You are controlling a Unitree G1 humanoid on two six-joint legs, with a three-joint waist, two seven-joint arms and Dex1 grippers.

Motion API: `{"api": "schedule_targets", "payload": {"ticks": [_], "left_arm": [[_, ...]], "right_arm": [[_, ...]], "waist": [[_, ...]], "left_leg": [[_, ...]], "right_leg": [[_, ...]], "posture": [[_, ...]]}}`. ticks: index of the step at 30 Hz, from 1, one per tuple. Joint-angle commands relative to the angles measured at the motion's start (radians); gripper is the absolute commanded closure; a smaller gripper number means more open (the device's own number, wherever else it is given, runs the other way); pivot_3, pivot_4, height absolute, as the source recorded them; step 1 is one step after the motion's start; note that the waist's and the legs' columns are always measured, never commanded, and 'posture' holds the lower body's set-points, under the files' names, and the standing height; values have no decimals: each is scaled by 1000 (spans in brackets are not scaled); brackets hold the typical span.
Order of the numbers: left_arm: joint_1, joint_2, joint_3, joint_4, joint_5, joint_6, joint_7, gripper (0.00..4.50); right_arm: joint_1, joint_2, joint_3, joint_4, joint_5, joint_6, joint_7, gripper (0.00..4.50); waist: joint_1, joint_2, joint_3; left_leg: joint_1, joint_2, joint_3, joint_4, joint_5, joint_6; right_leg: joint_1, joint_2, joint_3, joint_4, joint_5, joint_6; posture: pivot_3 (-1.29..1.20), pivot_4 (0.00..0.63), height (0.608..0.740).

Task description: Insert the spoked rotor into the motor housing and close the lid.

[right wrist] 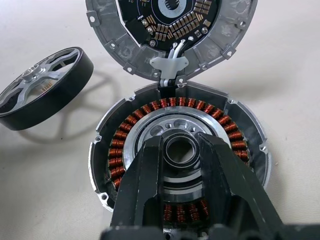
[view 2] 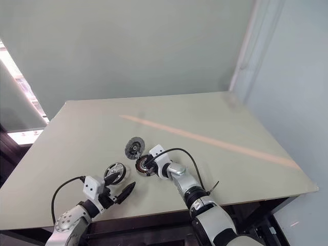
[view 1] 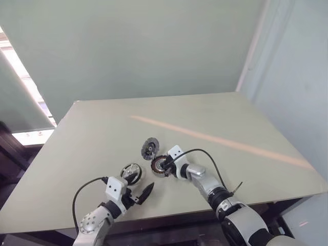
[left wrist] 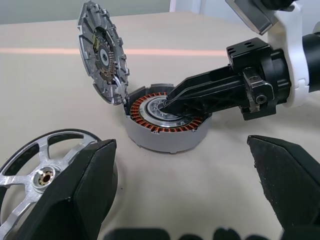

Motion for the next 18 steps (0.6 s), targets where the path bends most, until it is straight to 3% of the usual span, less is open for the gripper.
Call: {"api": "schedule_targets", "payload": {"ticks": [1, 18], "left_arm": [[-2, 0, 1, -48, -2, -5, 4, 0], [4, -2, 3, -42, 0, -12, 4, 0]], "right_arm": [[-65, 123, -5, 13, 9, -14, -4, 3778], [-55, 151, -31, -20, 71, -34, 44, 3778]], "waist": [[0, 0, 0], [0, 0, 0]], "left_leg": [[0, 0, 0, 0, 0, 0], [0, 0, 0, 0, 0, 0]], "right_leg": [[0, 0, 0, 0, 0, 0], [0, 0, 0, 0, 0, 0]], "posture": [[0, 0, 740], [0, 0, 740]]}}
